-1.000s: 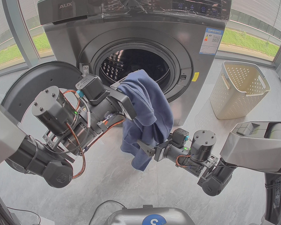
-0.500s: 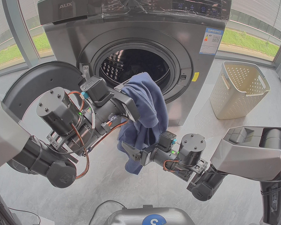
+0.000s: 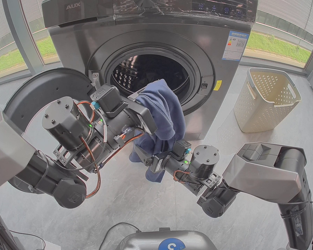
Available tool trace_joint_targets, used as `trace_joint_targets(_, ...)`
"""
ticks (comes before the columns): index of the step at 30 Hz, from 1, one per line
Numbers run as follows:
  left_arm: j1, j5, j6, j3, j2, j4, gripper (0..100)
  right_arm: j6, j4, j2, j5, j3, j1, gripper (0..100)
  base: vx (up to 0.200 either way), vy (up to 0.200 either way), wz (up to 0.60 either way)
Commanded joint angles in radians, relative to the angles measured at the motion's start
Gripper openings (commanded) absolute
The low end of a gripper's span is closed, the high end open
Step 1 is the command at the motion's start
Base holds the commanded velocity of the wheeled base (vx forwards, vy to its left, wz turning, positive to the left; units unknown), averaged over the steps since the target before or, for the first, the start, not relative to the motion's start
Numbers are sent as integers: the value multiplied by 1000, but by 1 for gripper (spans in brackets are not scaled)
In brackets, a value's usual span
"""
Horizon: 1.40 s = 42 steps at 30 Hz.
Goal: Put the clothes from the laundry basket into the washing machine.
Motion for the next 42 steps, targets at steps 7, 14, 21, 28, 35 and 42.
trace_joint_targets(7, -5, -1, -1, -5, -6, -1, 0, -4, -15, 80, -37, -64, -44, 100, 0, 0, 0)
trace_joint_targets(14, -1, 0, -2, -2, -31, -3, 0, -2, -15, 106, -37, -107, -87, 100, 0, 0, 0)
trace_joint_targets(21, 9, 0, -5, 9, -38, -4, 0, 2, -15, 101, -37, -122, -102, 0, 0, 0, 0)
trace_joint_targets(28, 85, -3, -11, 59, -35, -6, 0, 1, -15, 69, -37, -90, -125, 0, 0, 0, 0)
trace_joint_targets(35, 222, -6, -16, 145, 0, -6, 0, -1, -13, -61, -34, 2, -156, 0, 0, 0, 0)
trace_joint_targets(42, 305, -8, -10, 231, 92, -7, 0, -8, -12, -152, -36, 47, -142, 0, 0, 0, 0)
